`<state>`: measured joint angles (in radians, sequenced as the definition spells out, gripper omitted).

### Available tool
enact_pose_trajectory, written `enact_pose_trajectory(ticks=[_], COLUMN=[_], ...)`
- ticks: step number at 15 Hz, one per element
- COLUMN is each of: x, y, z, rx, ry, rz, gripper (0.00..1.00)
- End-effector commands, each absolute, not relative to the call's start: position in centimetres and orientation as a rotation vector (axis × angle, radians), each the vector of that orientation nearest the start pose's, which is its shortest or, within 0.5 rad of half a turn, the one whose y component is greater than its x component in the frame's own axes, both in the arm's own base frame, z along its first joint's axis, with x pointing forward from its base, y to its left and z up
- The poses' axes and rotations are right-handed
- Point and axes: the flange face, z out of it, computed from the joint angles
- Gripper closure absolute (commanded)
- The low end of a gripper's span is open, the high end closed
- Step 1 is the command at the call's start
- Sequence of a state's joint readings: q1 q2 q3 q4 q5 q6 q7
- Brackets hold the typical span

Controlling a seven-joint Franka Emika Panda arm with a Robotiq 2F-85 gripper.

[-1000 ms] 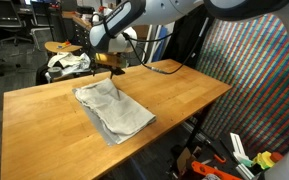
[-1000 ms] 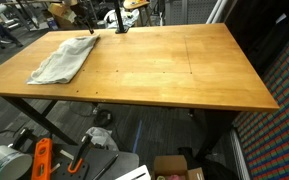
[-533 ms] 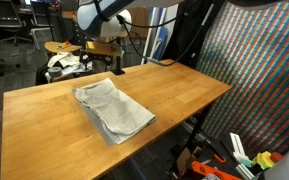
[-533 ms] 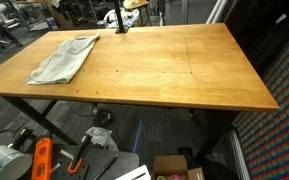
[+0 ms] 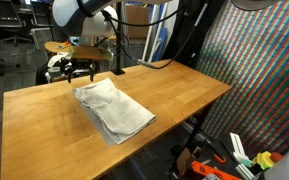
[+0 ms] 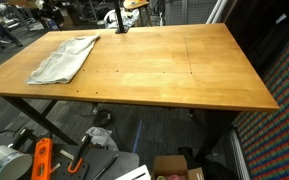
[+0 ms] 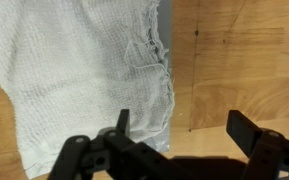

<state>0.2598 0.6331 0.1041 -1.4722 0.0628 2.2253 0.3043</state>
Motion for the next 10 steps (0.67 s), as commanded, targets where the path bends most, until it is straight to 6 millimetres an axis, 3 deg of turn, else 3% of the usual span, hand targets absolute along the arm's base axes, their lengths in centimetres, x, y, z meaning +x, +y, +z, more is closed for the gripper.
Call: enact_pose_trajectory(ticks=[1, 5, 10], x=[68.9, 69.7, 71.3], y=[26.3, 27.5, 27.7], z=[31.3, 29.2, 27.3], rx=[-2.987, -3.011, -3.062], ry=[-0.03, -0.032, 0.039], rz=[-0.201, -0.283, -0.289], gripper=[0.0, 0.0, 0.0])
